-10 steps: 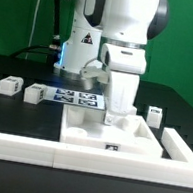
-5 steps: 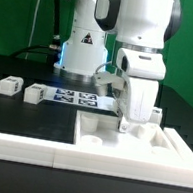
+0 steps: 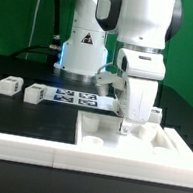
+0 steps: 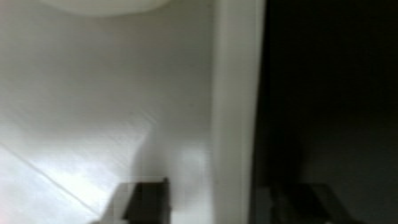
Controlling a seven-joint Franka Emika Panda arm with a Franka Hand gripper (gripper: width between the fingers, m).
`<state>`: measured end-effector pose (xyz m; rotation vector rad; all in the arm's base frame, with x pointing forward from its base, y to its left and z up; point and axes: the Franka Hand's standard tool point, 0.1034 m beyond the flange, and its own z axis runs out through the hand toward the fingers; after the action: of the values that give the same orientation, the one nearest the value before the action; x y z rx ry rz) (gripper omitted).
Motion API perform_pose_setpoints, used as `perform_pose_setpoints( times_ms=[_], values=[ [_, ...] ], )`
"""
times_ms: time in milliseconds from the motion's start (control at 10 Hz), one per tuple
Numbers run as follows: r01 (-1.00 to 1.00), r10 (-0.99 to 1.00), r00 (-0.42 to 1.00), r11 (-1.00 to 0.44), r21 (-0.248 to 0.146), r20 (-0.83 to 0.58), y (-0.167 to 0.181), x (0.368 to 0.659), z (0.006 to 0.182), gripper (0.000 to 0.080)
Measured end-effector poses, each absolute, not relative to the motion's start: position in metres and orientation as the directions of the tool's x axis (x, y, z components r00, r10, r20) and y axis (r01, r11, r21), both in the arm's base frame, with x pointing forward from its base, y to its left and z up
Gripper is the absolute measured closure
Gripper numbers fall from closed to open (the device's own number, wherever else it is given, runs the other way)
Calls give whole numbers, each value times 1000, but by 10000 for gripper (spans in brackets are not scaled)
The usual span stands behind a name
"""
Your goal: Assemble one leg
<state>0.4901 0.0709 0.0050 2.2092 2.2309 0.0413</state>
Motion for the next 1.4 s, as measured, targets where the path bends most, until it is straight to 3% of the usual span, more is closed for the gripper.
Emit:
perform_pose_setpoints(
  times_ms=[100,200,300,400,800,1200,1400],
  values=[
    [1000,1000,-10,9,20,17,71,490,5,389],
    [1000,1000,-10,9,20,17,71,490,5,389],
    [1000,1000,-9,9,20,17,71,490,5,210],
    [1000,1000,-9,9,20,17,71,490,5,168],
    [1000,1000,-6,5,20,15,70,490,8,150],
    [994,996,94,-94,48,1,79,477,47,150],
    [993,994,111,-111,50,1,80,477,49,150]
  ],
)
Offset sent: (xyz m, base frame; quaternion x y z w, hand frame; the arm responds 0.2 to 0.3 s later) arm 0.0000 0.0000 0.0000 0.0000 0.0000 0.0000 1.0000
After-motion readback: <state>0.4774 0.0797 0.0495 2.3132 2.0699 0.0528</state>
